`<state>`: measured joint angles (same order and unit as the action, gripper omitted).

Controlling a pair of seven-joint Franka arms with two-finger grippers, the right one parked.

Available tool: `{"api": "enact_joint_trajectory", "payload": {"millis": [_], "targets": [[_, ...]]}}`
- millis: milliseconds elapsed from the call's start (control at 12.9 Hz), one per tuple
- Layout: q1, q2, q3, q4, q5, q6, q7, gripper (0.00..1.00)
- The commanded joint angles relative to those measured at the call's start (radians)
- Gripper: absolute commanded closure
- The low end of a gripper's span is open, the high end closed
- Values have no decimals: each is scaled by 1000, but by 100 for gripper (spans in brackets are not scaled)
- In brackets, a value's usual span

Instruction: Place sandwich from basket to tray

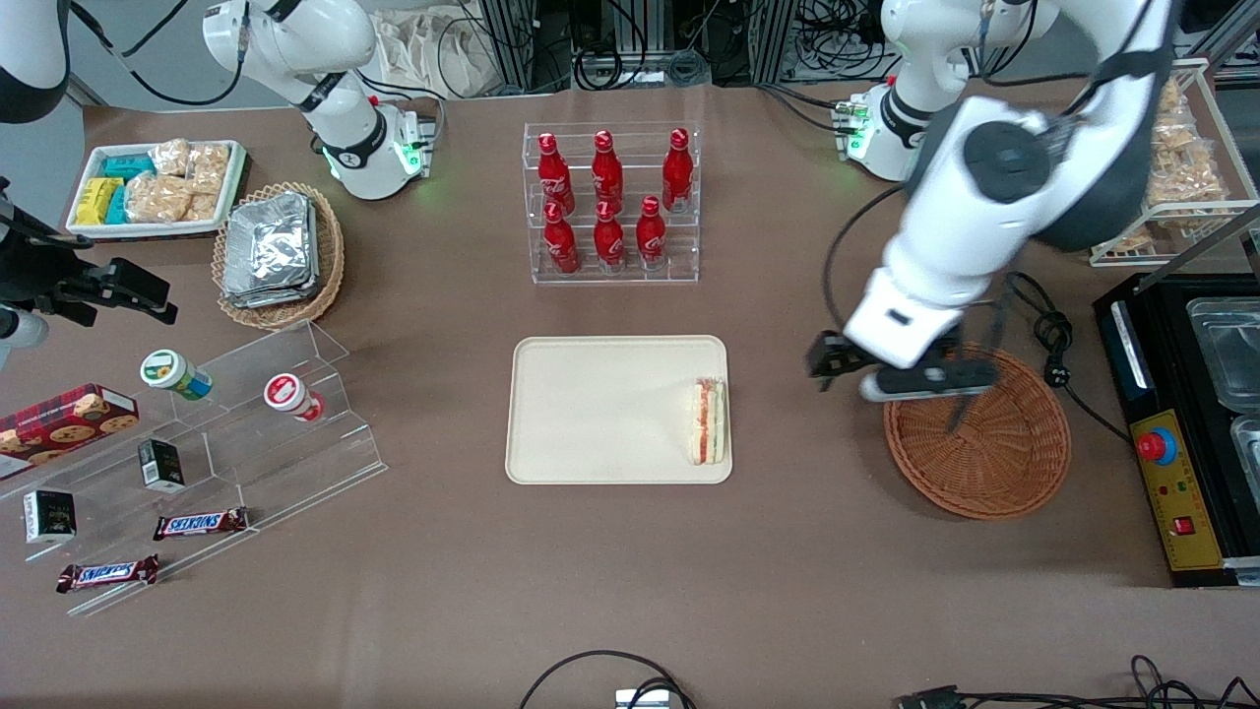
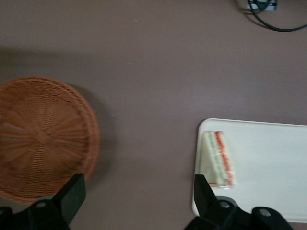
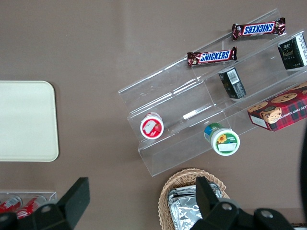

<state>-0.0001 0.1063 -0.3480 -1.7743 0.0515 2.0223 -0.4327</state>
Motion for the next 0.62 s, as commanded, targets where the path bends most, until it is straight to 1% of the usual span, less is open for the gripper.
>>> {"api": "enact_joint_trajectory", "payload": {"millis": [0, 155, 311, 544], "targets": [[58, -105, 49, -30, -68, -127, 133, 0], [72, -152, 113, -25, -81, -219, 236, 0], [84, -192, 141, 1, -65, -296, 316, 0], [92, -223, 162, 44, -67, -399, 328, 0]]}}
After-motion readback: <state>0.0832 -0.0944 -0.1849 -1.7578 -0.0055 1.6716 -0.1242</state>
